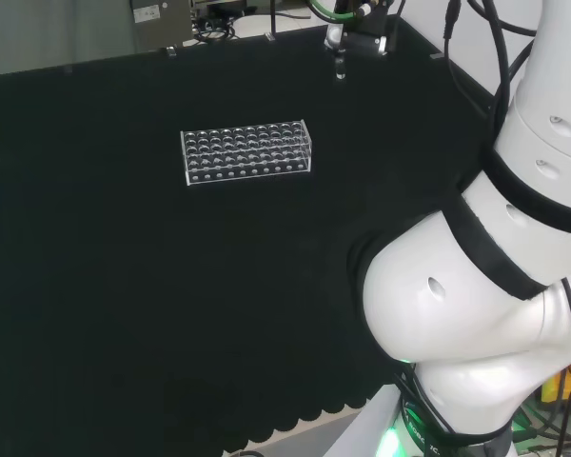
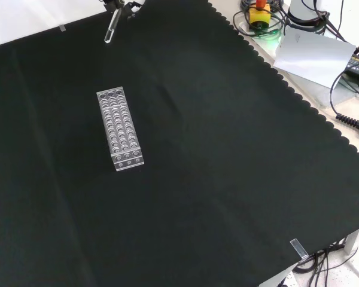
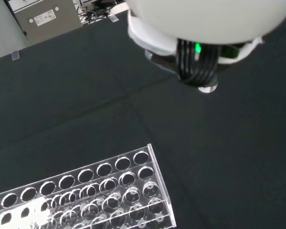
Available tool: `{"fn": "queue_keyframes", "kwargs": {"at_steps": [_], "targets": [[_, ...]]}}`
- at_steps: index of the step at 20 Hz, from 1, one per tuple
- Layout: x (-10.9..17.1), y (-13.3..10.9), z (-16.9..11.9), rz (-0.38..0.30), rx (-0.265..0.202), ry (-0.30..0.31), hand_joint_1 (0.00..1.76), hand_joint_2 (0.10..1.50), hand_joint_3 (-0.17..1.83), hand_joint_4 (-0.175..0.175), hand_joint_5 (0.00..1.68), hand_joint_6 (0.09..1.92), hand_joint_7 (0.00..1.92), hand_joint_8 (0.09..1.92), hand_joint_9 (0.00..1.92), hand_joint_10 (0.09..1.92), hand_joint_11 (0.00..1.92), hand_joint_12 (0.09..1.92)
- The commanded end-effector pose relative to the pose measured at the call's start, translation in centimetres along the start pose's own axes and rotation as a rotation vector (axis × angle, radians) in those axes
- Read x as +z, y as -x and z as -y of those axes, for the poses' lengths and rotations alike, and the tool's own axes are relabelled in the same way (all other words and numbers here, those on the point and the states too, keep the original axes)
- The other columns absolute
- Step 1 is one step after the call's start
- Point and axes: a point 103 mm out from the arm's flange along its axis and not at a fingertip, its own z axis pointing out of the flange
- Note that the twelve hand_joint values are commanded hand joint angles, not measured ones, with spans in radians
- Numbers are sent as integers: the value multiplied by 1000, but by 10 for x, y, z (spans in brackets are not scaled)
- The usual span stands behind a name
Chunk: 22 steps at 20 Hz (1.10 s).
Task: Shake the test tube.
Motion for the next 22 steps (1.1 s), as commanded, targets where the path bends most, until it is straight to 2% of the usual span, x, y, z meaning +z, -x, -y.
{"fn": "queue_keyframes", "kwargs": {"at_steps": [1,5,10,14,18,22], "targets": [[8,-40,6,-43,-67,-13,1438,549,777,-175,1309,608,1421,617,1292,621,1097,1037],[18,-87,17,-93,-148,-40,1438,549,777,-175,1309,608,1422,617,1292,621,1097,1037],[29,-151,36,-151,-276,-80,1438,549,777,-175,1309,608,1422,618,1292,621,1097,1037],[33,-189,52,-182,-348,-102,1438,549,777,-175,1309,608,1422,618,1292,621,1097,1037],[34,-203,57,-183,-372,-108,1438,548,777,-175,1309,608,1422,618,1292,621,1097,1037],[34,-188,48,-161,-344,-101,1438,548,777,-175,1309,608,1422,618,1292,621,1097,1037]]}}
